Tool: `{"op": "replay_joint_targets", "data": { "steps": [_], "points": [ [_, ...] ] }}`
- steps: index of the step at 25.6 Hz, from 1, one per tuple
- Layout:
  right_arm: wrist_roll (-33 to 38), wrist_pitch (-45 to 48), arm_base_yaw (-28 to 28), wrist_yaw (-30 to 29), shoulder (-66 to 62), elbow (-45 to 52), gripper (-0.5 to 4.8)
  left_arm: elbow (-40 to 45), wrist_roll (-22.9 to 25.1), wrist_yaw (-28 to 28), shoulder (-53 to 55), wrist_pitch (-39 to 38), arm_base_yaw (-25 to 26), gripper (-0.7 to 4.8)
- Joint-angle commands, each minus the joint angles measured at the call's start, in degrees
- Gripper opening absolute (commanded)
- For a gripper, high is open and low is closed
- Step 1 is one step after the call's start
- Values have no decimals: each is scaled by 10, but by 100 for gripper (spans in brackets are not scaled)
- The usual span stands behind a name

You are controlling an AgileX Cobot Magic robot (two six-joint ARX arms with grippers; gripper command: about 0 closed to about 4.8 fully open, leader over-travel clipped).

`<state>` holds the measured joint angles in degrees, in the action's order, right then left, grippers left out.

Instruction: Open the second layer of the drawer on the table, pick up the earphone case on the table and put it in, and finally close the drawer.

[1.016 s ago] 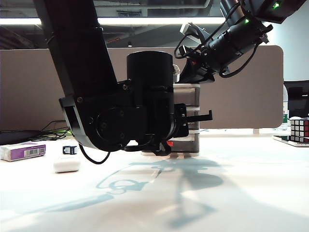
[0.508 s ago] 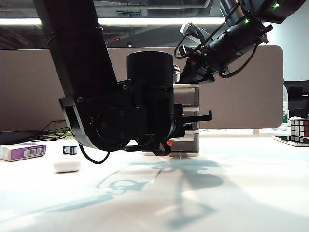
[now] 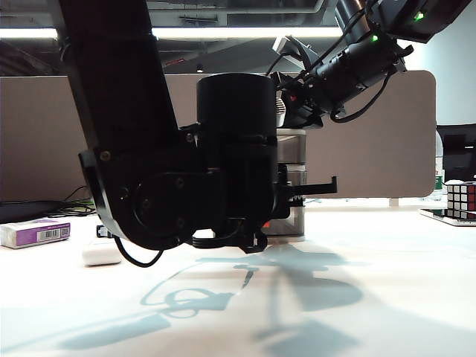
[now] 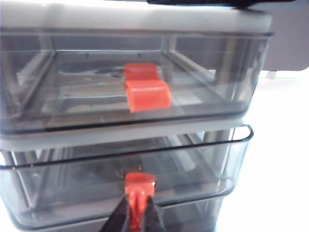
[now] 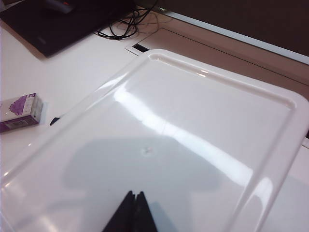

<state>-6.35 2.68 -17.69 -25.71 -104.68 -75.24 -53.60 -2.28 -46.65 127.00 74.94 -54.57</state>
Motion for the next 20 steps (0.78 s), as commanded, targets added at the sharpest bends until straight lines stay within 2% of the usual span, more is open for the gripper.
{"op": "replay_joint_targets", "data": {
  "steps": [1,5,14,17,20],
  "points": [
    [1,-46,0,12,-13,8,-5,4,3,-13,-4,-20,-13,-5],
    [1,-46,0,12,-13,8,-5,4,4,-14,-18,-30,-33,-5],
    [2,-46,0,1,-13,8,-5,4,-4,-35,-66,-128,-68,-5],
    [1,-46,0,1,-13,8,-5,5,-63,-35,-71,-160,-77,-5],
    [1,-46,0,1,-13,8,-5,5,-85,-31,-74,-173,-89,-5]
  ]
}}
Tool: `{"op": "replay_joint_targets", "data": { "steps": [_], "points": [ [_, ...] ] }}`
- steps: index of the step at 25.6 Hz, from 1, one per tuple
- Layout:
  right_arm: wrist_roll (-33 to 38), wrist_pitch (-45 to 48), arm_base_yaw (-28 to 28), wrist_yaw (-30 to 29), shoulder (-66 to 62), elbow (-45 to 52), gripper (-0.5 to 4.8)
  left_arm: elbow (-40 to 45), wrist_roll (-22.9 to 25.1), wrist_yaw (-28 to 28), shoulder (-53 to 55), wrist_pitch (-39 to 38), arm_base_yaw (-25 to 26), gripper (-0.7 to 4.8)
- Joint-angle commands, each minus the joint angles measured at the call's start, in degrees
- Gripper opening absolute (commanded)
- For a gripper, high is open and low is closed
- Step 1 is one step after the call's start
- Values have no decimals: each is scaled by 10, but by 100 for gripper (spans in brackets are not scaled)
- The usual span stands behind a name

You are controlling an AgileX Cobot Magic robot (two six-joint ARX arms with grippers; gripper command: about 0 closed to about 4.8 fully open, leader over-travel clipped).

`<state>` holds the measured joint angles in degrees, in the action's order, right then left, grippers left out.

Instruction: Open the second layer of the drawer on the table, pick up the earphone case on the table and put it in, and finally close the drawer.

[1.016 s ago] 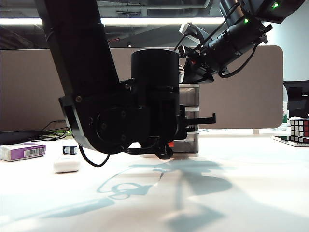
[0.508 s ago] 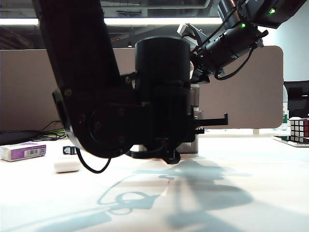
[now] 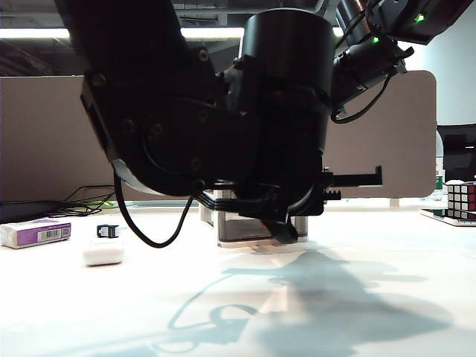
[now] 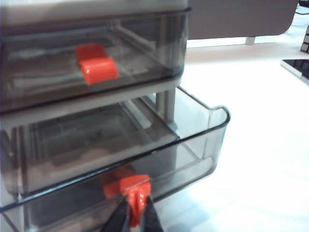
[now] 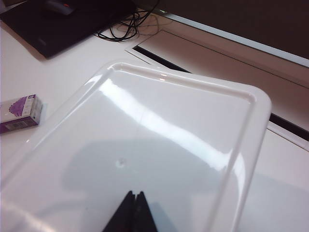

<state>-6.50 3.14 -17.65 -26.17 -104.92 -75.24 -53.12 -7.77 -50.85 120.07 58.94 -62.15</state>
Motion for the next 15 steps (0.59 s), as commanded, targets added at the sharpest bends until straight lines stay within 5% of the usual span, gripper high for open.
{"op": "replay_joint_targets", "data": {
  "steps": [1,15],
  "points": [
    [3,-51,0,5,-11,8,-5,0,-30,11,-5,-13,-17,-5],
    [5,-51,0,-8,-11,8,-5,0,-49,37,-8,-15,-69,-5]
  ]
}}
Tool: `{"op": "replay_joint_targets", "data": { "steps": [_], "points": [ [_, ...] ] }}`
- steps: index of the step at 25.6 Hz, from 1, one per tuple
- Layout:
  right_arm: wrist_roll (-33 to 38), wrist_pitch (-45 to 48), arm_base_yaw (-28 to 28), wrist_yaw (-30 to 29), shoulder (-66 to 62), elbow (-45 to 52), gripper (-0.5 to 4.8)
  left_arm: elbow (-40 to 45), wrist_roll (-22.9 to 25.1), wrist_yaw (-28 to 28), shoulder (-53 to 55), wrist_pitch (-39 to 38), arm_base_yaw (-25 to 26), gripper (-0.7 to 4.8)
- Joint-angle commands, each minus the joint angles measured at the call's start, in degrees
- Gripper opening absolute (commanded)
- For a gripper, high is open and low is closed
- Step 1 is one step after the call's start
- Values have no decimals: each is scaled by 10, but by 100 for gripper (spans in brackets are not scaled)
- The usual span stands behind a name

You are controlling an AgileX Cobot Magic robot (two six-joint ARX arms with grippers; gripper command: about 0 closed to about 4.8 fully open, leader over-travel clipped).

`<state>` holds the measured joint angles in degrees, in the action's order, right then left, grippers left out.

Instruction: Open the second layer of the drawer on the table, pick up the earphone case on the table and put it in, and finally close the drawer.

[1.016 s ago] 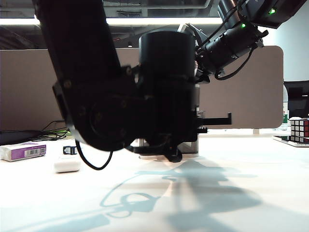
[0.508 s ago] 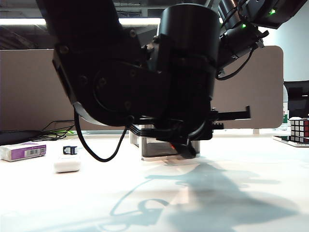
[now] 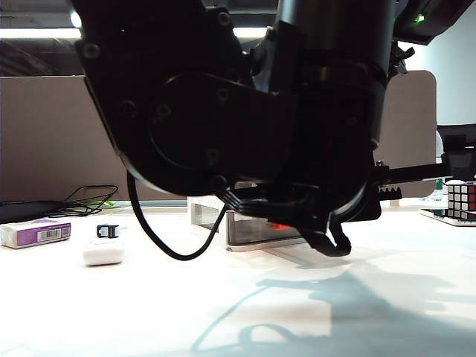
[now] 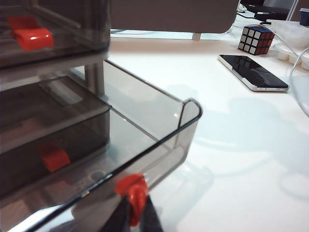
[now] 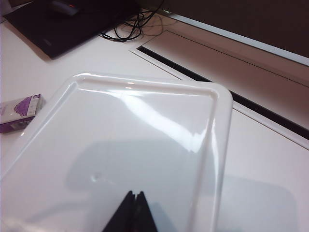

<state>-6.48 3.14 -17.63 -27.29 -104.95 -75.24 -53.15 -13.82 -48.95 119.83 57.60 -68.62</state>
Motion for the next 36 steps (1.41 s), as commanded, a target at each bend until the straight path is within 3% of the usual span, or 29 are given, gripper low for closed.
{"op": "replay_joint_targets", "data": {
  "steps": [1,4,8,15,18,21,23,25,27,34,36],
  "points": [
    [5,-51,0,3,-11,8,-5,0,19,23,-7,-2,-5,-5],
    [5,-51,0,3,-11,8,-5,0,56,42,-23,-8,-5,-5],
    [5,-53,0,3,-11,8,-5,0,57,54,-44,-24,-6,-5],
    [5,-59,0,3,-11,8,-5,0,13,69,-49,-74,-5,4],
    [5,-60,0,3,-11,8,-5,0,13,68,-49,-82,-5,117],
    [5,-63,0,3,-11,8,-5,0,8,67,-49,-101,-5,172],
    [5,-65,0,3,-11,8,-5,0,7,68,-49,-115,-5,252],
    [5,-66,0,3,-11,8,-5,0,2,68,-54,-142,-6,298],
    [5,-67,0,4,-11,8,-5,0,-28,65,-75,-210,-10,312],
    [5,-68,0,4,-11,8,-5,2,-45,66,-112,-287,-37,311],
    [5,-69,0,4,-11,8,-5,10,-88,65,-134,-349,-51,310]
  ]
}}
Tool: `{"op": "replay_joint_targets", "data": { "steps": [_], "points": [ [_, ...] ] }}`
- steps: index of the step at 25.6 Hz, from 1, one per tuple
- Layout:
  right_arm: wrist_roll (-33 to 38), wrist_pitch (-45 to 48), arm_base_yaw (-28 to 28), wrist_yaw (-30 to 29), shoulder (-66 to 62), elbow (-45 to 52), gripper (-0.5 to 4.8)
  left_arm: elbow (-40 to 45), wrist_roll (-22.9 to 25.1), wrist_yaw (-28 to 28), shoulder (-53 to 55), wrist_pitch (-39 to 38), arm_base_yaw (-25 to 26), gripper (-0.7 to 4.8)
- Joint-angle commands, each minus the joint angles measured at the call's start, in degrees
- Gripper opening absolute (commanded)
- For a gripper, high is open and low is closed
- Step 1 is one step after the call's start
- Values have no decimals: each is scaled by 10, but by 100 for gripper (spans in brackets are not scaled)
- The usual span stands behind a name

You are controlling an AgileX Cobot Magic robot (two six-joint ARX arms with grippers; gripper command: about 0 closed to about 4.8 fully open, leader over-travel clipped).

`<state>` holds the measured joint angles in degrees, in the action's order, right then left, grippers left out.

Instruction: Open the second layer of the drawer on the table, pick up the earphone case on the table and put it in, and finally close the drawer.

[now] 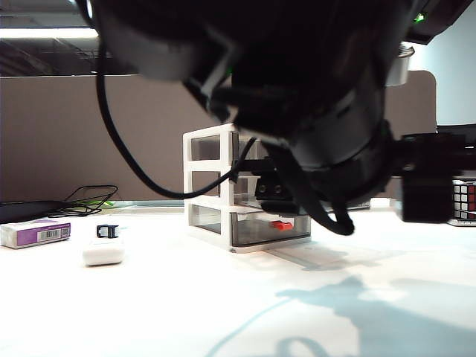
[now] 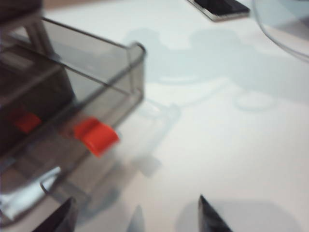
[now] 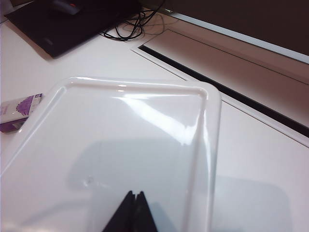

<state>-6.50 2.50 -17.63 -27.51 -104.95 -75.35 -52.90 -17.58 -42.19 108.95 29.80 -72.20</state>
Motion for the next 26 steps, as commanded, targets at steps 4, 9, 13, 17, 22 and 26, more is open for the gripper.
{"op": "replay_joint_targets", "data": {
  "steps": [4,9,13,17,22,26],
  "points": [
    [5,-66,0,6,-11,9,-5,56,-100,-16,-81,-114,-25,309],
    [5,-69,0,4,-11,9,-5,171,-116,-59,-200,-115,-21,265],
    [5,-71,0,4,-11,9,-5,231,-113,52,-265,-113,54,246],
    [7,-80,0,1,-11,9,-5,241,-47,142,-275,-113,162,375],
    [7,-86,0,-9,-11,10,-5,241,5,231,-276,-123,250,414],
    [7,-89,-1,-27,-12,10,-5,241,28,340,-279,-160,357,413]
  ]
}}
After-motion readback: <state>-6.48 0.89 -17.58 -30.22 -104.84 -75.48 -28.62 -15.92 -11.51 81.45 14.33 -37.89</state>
